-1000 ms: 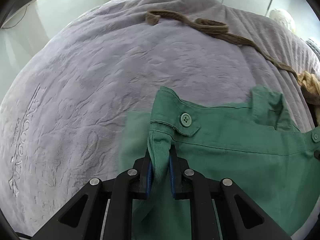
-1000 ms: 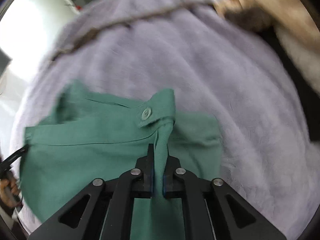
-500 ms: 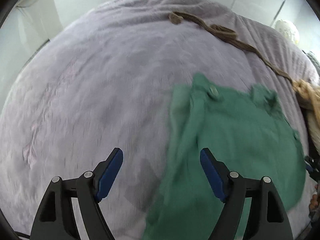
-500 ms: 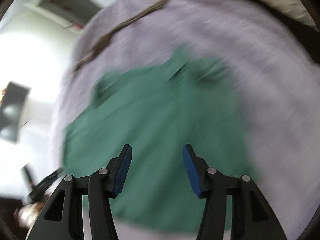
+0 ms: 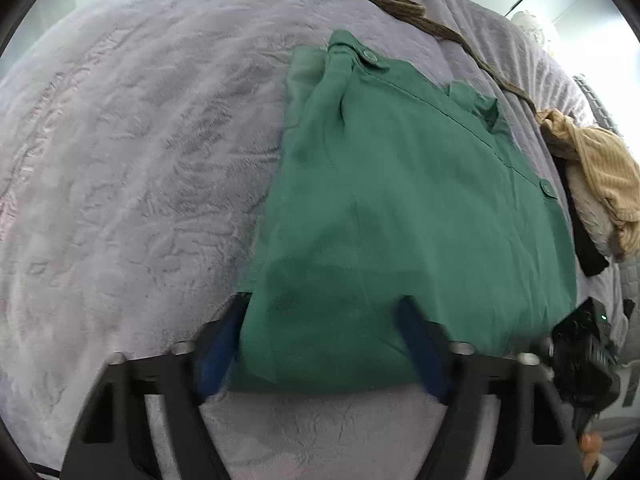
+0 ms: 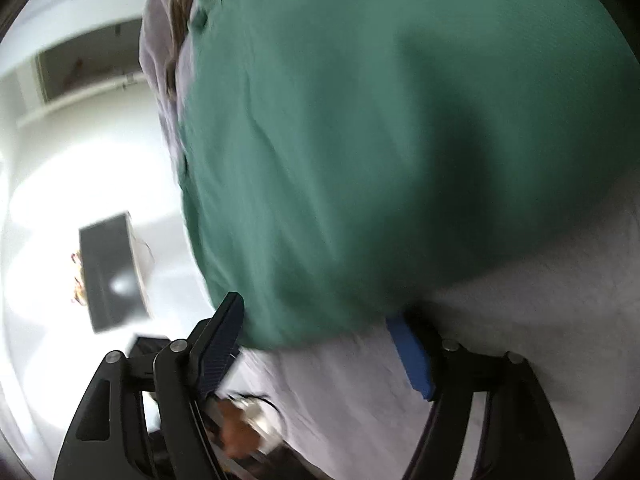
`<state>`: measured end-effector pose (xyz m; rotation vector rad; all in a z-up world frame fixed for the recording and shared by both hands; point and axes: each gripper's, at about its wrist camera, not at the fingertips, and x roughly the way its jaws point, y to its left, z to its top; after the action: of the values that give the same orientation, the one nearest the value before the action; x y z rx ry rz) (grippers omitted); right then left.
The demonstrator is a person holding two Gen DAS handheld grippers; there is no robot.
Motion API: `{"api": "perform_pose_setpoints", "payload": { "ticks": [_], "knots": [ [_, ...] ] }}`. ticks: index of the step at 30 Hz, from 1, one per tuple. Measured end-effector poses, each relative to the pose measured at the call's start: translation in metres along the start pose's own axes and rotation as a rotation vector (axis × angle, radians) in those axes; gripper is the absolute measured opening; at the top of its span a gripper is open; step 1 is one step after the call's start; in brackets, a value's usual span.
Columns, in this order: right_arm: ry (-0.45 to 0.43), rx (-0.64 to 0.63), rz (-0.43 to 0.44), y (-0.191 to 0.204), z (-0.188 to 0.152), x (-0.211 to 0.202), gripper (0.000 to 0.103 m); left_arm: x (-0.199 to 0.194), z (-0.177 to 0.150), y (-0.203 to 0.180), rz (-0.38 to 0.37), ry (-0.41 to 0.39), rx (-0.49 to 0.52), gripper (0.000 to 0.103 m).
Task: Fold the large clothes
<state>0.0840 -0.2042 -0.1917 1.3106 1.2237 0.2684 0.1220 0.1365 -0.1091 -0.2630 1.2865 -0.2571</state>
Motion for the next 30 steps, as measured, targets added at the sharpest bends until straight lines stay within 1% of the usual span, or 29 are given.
{"api": "perform_pose_setpoints", "payload": {
  "ticks": [1, 2, 3, 4, 5, 6, 8, 10, 12, 13, 14, 16, 18, 20, 21, 22, 23, 24, 25, 26, 28, 30],
  "knots": [
    [-0.001, -0.02, -0.027, 0.006, 0.001, 0.0, 0.016, 0.002, 0.0, 0.001, -0.005, 0.012, 0.003, 0.033],
    [-0.002, -0.065, -0.04, 0.016, 0.003, -0.003, 0.013, 0.003, 0.0, 0.002, -0.01, 0.018, 0.004, 0.013],
    [-0.009, -0.109, -0.038, 0.026, 0.002, -0.008, 0.013, 0.002, 0.002, 0.003, -0.022, 0.016, -0.001, 0.008],
    [-0.009, -0.135, -0.046, 0.031, -0.001, -0.01, 0.012, -0.003, 0.003, 0.003, -0.034, 0.007, -0.005, 0.008],
    [-0.008, -0.175, -0.076, 0.035, -0.004, -0.012, 0.011, -0.01, 0.002, 0.004, -0.045, -0.005, 0.001, 0.007],
    [-0.006, -0.184, -0.096, 0.034, -0.005, -0.012, 0.011, -0.017, -0.001, 0.004, -0.048, -0.018, 0.017, 0.007],
    [0.008, -0.158, -0.16, 0.019, -0.006, -0.002, 0.01, -0.026, -0.006, 0.004, -0.039, -0.031, 0.048, 0.007],
    [0.017, -0.12, -0.188, 0.002, -0.009, 0.011, 0.01, -0.02, -0.014, 0.011, -0.023, -0.005, 0.048, 0.007],
    [0.028, -0.061, -0.149, -0.011, -0.006, 0.013, 0.011, -0.006, -0.022, 0.021, -0.004, 0.03, 0.029, 0.007],
    [0.047, -0.069, -0.145, -0.009, -0.005, 0.01, 0.011, 0.001, -0.026, 0.024, 0.002, 0.043, 0.026, 0.007],
    [0.073, -0.088, -0.158, -0.005, -0.006, 0.007, 0.011, 0.005, -0.03, 0.025, 0.009, 0.047, 0.026, 0.007],
    [0.125, -0.14, -0.166, 0.004, -0.01, -0.004, 0.016, 0.002, -0.033, 0.025, 0.019, 0.041, 0.035, 0.007],
    [0.133, -0.205, -0.158, 0.015, -0.017, -0.026, 0.016, -0.01, -0.035, 0.025, 0.027, 0.033, 0.04, 0.007],
    [0.087, -0.277, -0.163, 0.03, -0.014, -0.053, 0.016, -0.025, -0.033, 0.024, 0.045, 0.018, 0.054, 0.007],
    [0.029, -0.326, -0.186, 0.041, -0.007, -0.072, 0.016, -0.035, -0.032, 0.023, 0.052, 0.003, 0.058, 0.007],
    [-0.004, -0.348, -0.207, 0.047, 0.0, -0.08, 0.016, -0.044, -0.03, 0.021, 0.055, -0.015, 0.061, 0.007],
    [-0.053, -0.373, -0.24, 0.054, 0.01, -0.091, 0.016, -0.052, -0.027, 0.018, 0.055, -0.035, 0.067, 0.007],
    [-0.11, -0.388, -0.277, 0.061, 0.028, -0.103, 0.016, -0.059, -0.021, 0.015, 0.055, -0.058, 0.078, 0.007],
    [-0.133, -0.386, -0.294, 0.061, 0.038, -0.107, 0.016, -0.064, -0.014, 0.01, 0.056, -0.081, 0.09, 0.007],
    [-0.169, -0.379, -0.321, 0.065, 0.056, -0.113, 0.016, -0.063, -0.005, 0.003, 0.052, -0.096, 0.101, 0.007],
    [-0.219, -0.403, -0.366, 0.072, 0.075, -0.116, 0.016, -0.056, 0.013, -0.009, 0.05, -0.114, 0.117, 0.007],
    [-0.267, -0.462, -0.474, 0.078, 0.099, -0.116, 0.016, -0.041, 0.034, -0.026, 0.055, -0.134, 0.122, 0.007]
  ]
}}
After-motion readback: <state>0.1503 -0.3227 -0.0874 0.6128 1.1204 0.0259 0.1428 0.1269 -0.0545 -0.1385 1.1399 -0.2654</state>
